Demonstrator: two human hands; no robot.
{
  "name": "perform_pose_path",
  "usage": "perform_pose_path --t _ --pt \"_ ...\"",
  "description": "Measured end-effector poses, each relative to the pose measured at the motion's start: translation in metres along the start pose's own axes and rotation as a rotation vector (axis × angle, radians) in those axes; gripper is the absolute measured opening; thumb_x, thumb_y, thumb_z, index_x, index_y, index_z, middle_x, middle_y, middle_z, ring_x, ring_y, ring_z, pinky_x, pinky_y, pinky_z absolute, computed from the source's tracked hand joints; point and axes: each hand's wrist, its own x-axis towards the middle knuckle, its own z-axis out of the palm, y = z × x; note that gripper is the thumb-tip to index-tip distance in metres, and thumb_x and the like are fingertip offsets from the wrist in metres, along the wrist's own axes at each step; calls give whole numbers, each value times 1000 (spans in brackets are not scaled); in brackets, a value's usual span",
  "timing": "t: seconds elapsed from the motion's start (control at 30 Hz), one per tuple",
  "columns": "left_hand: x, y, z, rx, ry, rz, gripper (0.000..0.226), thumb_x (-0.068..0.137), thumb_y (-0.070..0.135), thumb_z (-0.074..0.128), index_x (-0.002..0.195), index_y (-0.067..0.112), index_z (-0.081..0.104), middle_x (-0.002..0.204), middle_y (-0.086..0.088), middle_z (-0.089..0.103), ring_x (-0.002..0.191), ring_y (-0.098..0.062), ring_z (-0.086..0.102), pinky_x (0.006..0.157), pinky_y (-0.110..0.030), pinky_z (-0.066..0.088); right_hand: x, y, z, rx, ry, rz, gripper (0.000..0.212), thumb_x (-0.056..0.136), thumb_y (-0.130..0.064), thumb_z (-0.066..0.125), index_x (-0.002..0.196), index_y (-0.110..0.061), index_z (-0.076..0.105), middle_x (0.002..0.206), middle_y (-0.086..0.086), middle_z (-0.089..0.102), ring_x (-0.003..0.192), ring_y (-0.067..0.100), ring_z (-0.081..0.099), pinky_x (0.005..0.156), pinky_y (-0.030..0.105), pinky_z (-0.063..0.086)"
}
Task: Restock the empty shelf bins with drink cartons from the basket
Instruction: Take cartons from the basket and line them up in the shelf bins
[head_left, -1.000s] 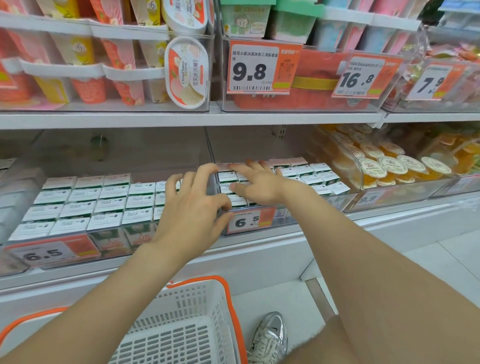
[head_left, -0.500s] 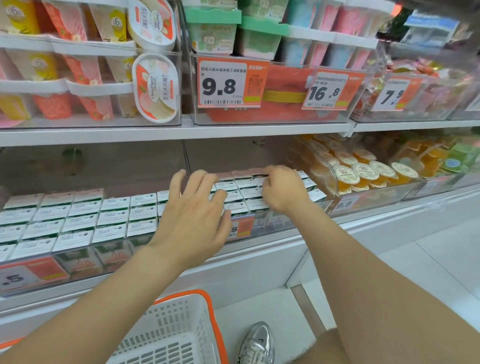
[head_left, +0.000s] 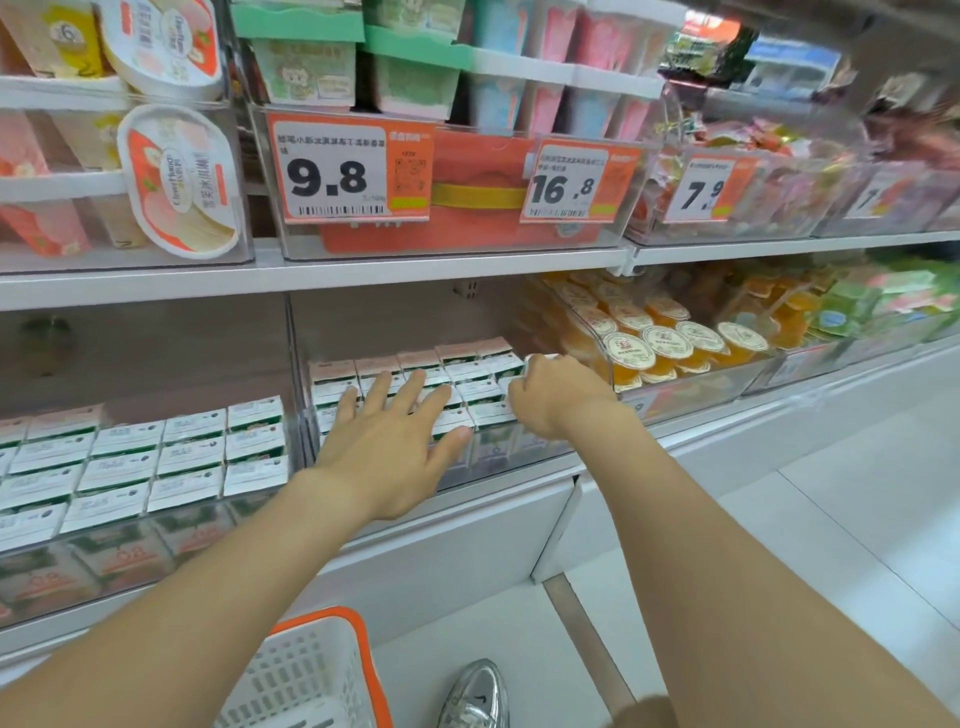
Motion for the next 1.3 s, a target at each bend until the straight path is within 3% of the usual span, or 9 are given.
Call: perform_pose_path --t 0.17,0.27,0.33,0.53,0.67,0.9,1.03,1.17,1.3 --pt "-1 -5 -2 46 7 27 75 98 75 4 164 41 5 175 6 0 161 -30 -2 127 -58 5 6 -2 -1 -62 88 -78 60 84 -30 25 124 -2 58 130 17 56 123 39 47 104 50 43" --pt "-4 -2 -2 77 24 32 70 101 71 5 164 40 6 175 4 1 161 -32 1 127 -58 6 5 -7 -14 66 79 -13 32 95 -5 41 125 -2 50 111 14 53 98 36 53 81 44 48" --pt "-5 -2 -2 79 33 32 70 101 71 4 164 39 7 175 4 1 160 -33 2 127 -59 7 14 -6 -22 113 90 1 37 96 2 46 133 -3 45 116 18 57 94 36 55 76 43 48" --pt "-5 -1 -2 97 38 25 70 102 69 3 164 36 7 175 3 2 160 -34 4 125 -60 8 32 -5 -15 14 26 -121 53 101 -14 43 153 -11 34 144 19 48 130 42 51 109 51 42" --pt "-6 1 -3 99 38 19 70 102 68 3 164 36 6 175 3 1 160 -34 3 125 -60 7 35 -13 -25 -148 44 -190 59 104 -38 30 157 -12 34 138 23 60 127 40 54 111 49 33" --pt "-3 0 -1 119 54 16 70 102 68 2 163 36 7 175 2 4 159 -35 6 125 -61 10 49 -22 -26 -133 -159 -183 81 98 -64 14 150 -12 49 148 21 53 128 36 53 107 46 43" --pt "-1 0 1 111 65 18 69 102 68 2 163 35 9 175 1 6 159 -35 7 124 -61 10 51 -22 -26 -110 -172 -182 78 101 -64 15 147 -12 50 146 18 53 127 35 52 101 43 41" --pt "-2 -1 1 107 54 28 71 102 69 2 164 35 7 175 1 3 159 -36 5 124 -62 9 44 -13 -20 4 -25 -205 48 107 -45 28 119 -9 59 117 20 66 97 33 60 84 40 46" --pt "-4 -2 0 105 53 28 72 101 69 2 164 35 7 175 1 2 159 -36 3 125 -62 8 20 11 -19 23 156 -231 48 105 -23 37 150 -6 46 133 21 62 117 38 58 97 43 50"
